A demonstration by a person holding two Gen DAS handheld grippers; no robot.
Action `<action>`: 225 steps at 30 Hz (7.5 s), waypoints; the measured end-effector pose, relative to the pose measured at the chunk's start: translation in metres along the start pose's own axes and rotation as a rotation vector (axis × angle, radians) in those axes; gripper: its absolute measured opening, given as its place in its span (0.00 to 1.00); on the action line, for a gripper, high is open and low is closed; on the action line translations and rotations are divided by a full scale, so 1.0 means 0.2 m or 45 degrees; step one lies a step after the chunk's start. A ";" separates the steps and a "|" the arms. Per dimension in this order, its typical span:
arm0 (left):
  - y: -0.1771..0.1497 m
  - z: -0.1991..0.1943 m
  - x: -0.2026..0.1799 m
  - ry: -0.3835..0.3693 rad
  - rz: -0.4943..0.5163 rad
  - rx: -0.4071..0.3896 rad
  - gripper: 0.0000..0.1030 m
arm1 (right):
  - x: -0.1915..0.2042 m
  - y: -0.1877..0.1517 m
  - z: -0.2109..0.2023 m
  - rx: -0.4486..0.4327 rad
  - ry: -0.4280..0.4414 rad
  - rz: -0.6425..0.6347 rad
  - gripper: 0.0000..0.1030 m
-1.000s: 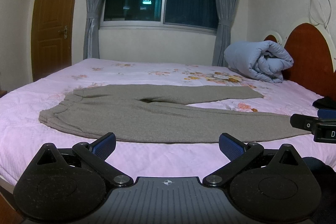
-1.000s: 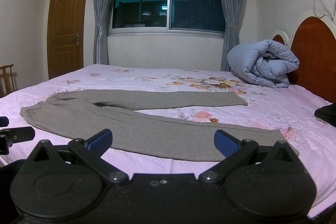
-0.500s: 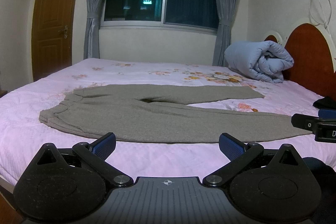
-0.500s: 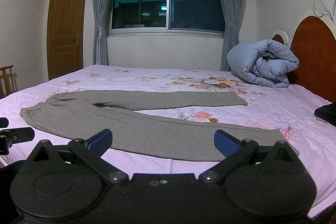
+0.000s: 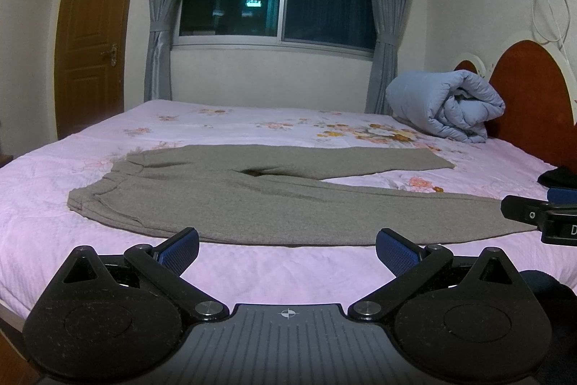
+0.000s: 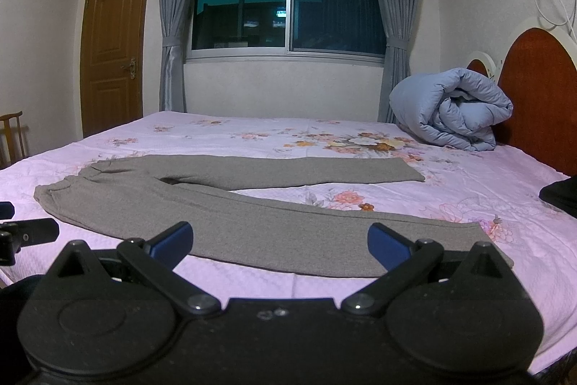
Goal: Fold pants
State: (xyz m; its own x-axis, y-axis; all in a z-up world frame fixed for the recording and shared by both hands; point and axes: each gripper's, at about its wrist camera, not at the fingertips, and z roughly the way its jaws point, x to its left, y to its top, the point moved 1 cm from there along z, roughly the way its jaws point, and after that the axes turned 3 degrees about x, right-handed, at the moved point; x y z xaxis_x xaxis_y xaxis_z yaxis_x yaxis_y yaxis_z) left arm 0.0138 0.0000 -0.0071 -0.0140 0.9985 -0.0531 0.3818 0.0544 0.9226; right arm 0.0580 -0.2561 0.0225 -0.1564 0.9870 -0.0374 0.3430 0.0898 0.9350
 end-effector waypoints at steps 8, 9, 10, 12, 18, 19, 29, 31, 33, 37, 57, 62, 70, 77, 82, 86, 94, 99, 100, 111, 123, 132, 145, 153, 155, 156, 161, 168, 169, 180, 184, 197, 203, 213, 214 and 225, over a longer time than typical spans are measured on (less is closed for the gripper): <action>0.00 0.00 0.00 0.001 0.000 0.000 1.00 | 0.00 0.00 0.00 0.001 0.000 0.000 0.94; 0.00 0.00 0.00 0.000 0.000 0.000 1.00 | 0.00 0.00 0.00 0.000 0.000 0.000 0.94; 0.00 0.00 0.00 -0.001 0.000 0.000 1.00 | 0.00 0.00 0.00 0.000 0.000 0.000 0.94; 0.00 0.00 0.00 0.002 0.000 0.000 1.00 | 0.00 0.00 0.00 0.001 0.000 0.000 0.94; -0.01 0.00 0.02 0.001 -0.019 -0.001 1.00 | 0.00 0.00 0.00 0.002 0.000 0.001 0.94; -0.01 0.00 0.04 0.001 -0.038 -0.005 1.00 | 0.00 0.00 0.00 0.002 0.000 0.001 0.94; 0.05 0.19 0.24 0.067 -0.191 0.105 1.00 | -0.06 0.08 0.07 -0.019 0.053 0.018 0.94; 0.10 0.27 0.30 0.122 -0.148 0.093 1.00 | -0.08 0.12 0.16 -0.011 0.046 0.015 0.94; 0.18 0.36 0.40 0.135 -0.131 0.085 1.00 | -0.10 0.18 0.25 -0.006 0.036 0.011 0.94; 0.37 0.56 0.61 0.184 -0.094 0.064 1.00 | -0.12 0.32 0.39 -0.032 0.028 0.006 0.94; 0.71 1.89 1.49 0.331 -0.095 0.284 1.00 | -0.01 0.67 1.64 0.108 0.084 -0.029 0.94; 0.66 2.15 1.60 0.325 -0.162 0.333 1.00 | 0.09 0.68 1.95 0.180 0.132 -0.045 0.94; 0.63 2.41 1.76 0.264 -0.293 0.411 1.00 | 0.22 0.70 2.33 0.271 0.185 -0.092 0.94; 0.61 2.52 1.67 0.132 -0.215 0.481 0.46 | 0.26 0.69 2.52 0.380 0.263 -0.174 0.91; 0.65 2.43 1.69 0.050 -0.255 0.413 0.29 | 0.27 0.67 2.61 0.466 0.330 -0.234 0.79; 0.72 2.36 1.69 0.021 -0.284 0.348 0.29 | 0.26 0.62 2.66 0.539 0.367 -0.264 0.67; 0.75 2.36 1.71 0.008 -0.269 0.374 0.29 | 0.25 0.59 2.75 0.581 0.421 -0.344 0.70; 0.74 2.37 1.71 0.014 -0.273 0.383 0.29 | 0.27 0.60 2.76 0.587 0.505 -0.386 0.22; 0.74 2.37 1.71 0.015 -0.276 0.382 0.29 | 0.27 0.60 2.75 0.585 0.503 -0.396 0.12; 0.78 2.28 1.73 -0.033 -0.296 0.304 0.29 | 0.22 0.73 2.49 0.455 0.536 -0.454 0.00; 0.79 1.74 1.69 -0.197 -0.288 0.133 0.29 | 0.12 0.74 1.83 0.334 0.537 -0.491 0.00; 0.44 1.16 1.75 -0.205 -0.352 0.158 0.83 | 0.14 0.42 1.07 0.322 0.433 -0.507 0.00; 0.17 0.82 1.57 -0.068 -0.758 0.306 0.73 | 0.05 0.32 0.92 0.277 0.281 -0.208 0.07; 0.13 0.82 1.49 0.026 -0.783 0.365 0.65 | 0.01 0.21 1.01 0.306 0.247 -0.155 0.09; 0.14 0.87 1.48 0.018 -0.799 0.378 0.65 | 0.01 0.18 1.04 0.314 0.240 -0.164 0.09; 0.15 0.91 1.46 0.010 -0.815 0.387 0.65 | 0.02 0.17 1.06 0.322 0.234 -0.163 0.10; 0.12 1.01 1.40 0.025 -0.826 0.419 0.20 | 0.02 0.15 1.14 0.334 0.227 -0.098 0.23; 0.17 0.98 1.42 0.004 -0.863 0.271 0.18 | -0.14 0.10 1.29 0.408 0.334 0.481 0.49; 0.19 0.99 1.43 -0.003 -0.859 0.268 0.18 | -0.18 0.08 1.33 0.426 0.359 0.616 0.48; 0.39 1.14 1.58 -0.136 -0.860 0.264 0.18 | -0.38 0.00 1.57 0.414 0.527 1.352 0.00; 0.68 1.08 1.65 -0.256 -0.799 0.065 0.18 | -0.33 0.32 1.36 0.186 0.633 1.139 0.00; 0.00 1.10 1.82 -0.333 -0.928 0.451 0.18 | -0.15 -0.37 0.97 0.446 0.479 0.967 0.00; 0.16 1.05 1.82 -0.419 -0.868 0.386 0.18 | -0.16 -0.20 0.87 0.332 0.534 0.921 0.00; 0.08 1.11 1.92 -0.408 -0.888 0.516 0.18 | -0.13 -0.40 0.96 0.510 0.492 0.880 0.00; 0.08 1.10 1.92 -0.407 -0.876 0.514 0.18 | -0.13 -0.41 0.94 0.506 0.493 0.896 0.00; 0.08 1.07 1.90 -0.385 -0.827 0.502 0.18 | -0.14 -0.36 0.92 0.505 0.476 0.970 0.00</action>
State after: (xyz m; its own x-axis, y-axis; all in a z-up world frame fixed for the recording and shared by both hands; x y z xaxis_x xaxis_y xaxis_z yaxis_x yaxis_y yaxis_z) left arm 0.2133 0.3791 -0.0946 -0.1158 0.7205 -0.6838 0.6810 0.5587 0.4733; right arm 0.2079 -0.2663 -0.1095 -0.0234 0.6978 0.7159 0.7557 -0.4565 0.4696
